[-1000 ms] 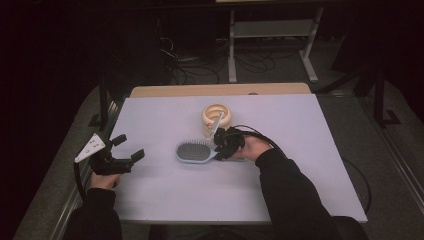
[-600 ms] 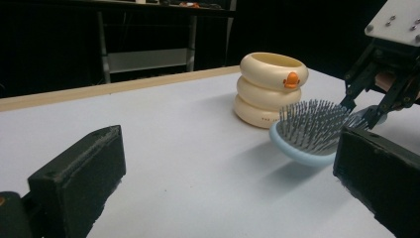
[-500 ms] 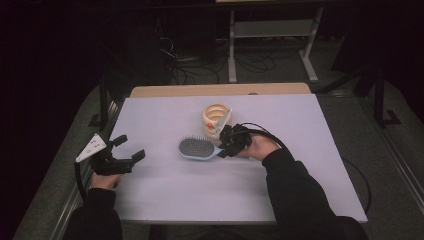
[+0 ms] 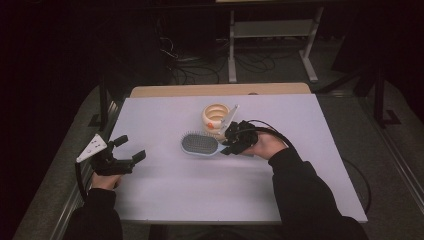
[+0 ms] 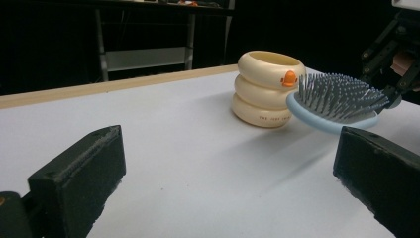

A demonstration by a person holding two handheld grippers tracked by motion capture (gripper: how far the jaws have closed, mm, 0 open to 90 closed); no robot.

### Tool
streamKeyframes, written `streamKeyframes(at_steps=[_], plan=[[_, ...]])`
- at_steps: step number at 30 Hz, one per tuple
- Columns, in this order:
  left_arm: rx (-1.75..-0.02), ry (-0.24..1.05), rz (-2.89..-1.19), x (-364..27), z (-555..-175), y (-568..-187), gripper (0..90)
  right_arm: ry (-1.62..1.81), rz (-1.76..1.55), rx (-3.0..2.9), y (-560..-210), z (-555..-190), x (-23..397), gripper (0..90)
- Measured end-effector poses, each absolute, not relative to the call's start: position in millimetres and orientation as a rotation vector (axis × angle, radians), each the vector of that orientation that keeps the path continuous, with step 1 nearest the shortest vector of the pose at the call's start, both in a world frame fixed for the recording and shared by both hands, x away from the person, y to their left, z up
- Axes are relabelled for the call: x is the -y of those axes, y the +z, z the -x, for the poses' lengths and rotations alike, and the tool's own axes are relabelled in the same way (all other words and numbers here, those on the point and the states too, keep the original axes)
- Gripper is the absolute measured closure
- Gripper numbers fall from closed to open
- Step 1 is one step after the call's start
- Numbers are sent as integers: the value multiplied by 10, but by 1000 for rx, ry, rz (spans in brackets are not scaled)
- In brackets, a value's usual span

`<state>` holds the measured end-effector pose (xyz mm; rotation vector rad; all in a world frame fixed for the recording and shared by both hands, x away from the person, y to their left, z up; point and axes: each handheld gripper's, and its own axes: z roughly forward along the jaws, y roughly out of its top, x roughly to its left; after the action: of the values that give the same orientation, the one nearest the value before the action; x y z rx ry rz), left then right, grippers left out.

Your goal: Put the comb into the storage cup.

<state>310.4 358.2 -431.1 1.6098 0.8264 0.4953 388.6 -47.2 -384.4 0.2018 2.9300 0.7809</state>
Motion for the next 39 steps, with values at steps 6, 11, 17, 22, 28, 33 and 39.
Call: streamKeyframes(at_steps=[6,11,17,22,28,33,39], plan=[[-827,484,-1635,-3554,-3101,-4304,0,792,-202,-2915,-3779,-3865,535,684],[-824,481,-1639,-3547,-3101,-4302,0,800,-210,-2906,-3734,-3855,571,684],[-826,459,-1626,-3553,-3111,-4277,0,819,-211,-2886,-3625,-3840,607,684],[-817,455,-1632,-3533,-3129,-4239,0,825,-199,-2878,-3541,-3845,599,684],[-802,454,-1635,-3483,-3148,-4190,0,799,-206,-2871,-3431,-3855,591,684],[-797,439,-1658,-3436,-3190,-4122,0,814,-204,-2871,-3340,-3845,596,684],[-783,424,-1693,-3359,-3237,-4038,11,837,-199,-2851,-3249,-3835,602,684]])
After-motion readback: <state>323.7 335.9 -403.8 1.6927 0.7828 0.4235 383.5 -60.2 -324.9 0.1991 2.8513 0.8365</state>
